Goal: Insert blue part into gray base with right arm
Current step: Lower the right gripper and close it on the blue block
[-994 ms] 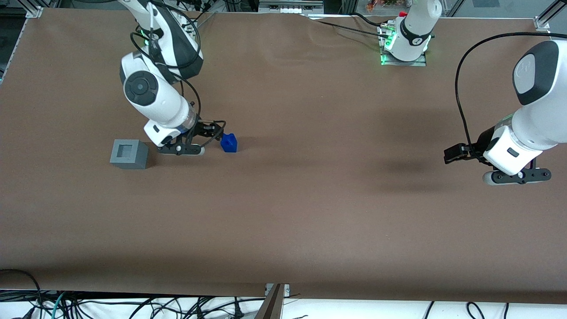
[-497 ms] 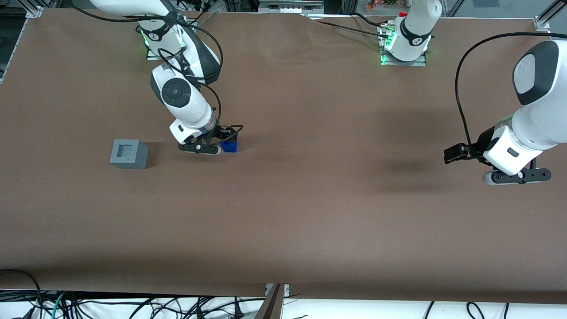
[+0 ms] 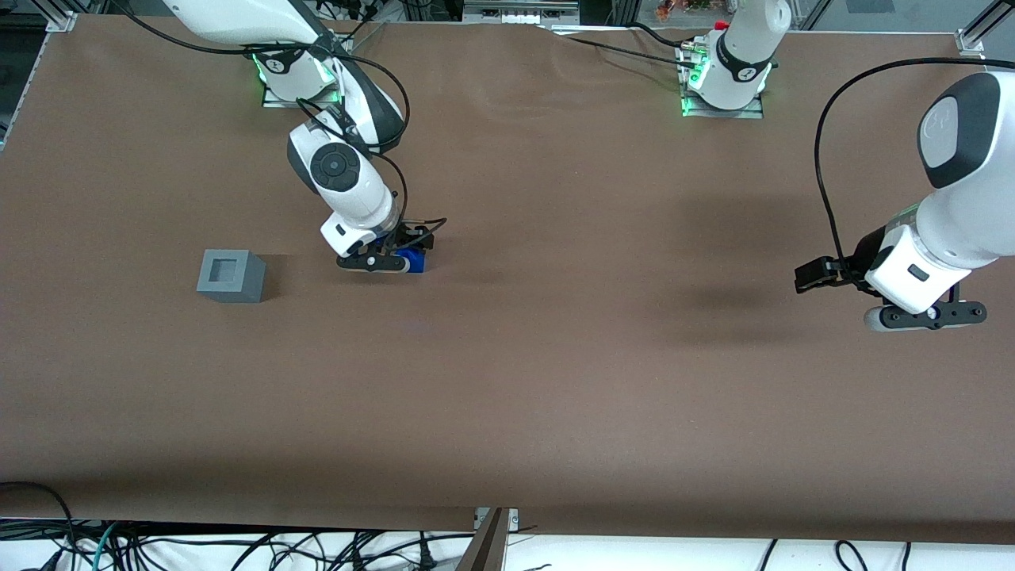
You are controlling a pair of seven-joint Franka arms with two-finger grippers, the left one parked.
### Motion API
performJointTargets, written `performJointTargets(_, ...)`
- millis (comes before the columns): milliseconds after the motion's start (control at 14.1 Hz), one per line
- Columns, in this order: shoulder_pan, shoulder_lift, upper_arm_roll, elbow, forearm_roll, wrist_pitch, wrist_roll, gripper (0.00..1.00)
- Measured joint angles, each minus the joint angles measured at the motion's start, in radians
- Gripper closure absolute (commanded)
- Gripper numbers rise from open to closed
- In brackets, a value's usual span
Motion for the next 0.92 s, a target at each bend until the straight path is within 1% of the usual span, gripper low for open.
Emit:
performJointTargets(142,0.003,0.017,0.000,-0.002,-0.013,0.019,0.018,0.01)
performJointTargets(213,0.006,0.026,0.000,-0.002,-0.034,0.023,0.036,0.02)
performJointTargets(284,0.010,0.034,0.000,-0.002,-0.059,0.027,0.059,0.11)
performJointTargets(426,0.013,0.043,0.000,-0.002,-0.087,0.031,0.084,0.41)
performJointTargets(497,0.013,0.044,0.000,-0.002,-0.090,0.031,0.086,0.54)
performJointTargets(639,0.013,0.044,0.000,-0.002,-0.091,0.032,0.086,0.70)
performJointTargets(710,0.013,0.044,0.000,-0.002,-0.091,0.033,0.086,0.76)
performJointTargets(923,0.013,0.044,0.000,0.000,-0.093,0.034,0.087,0.77)
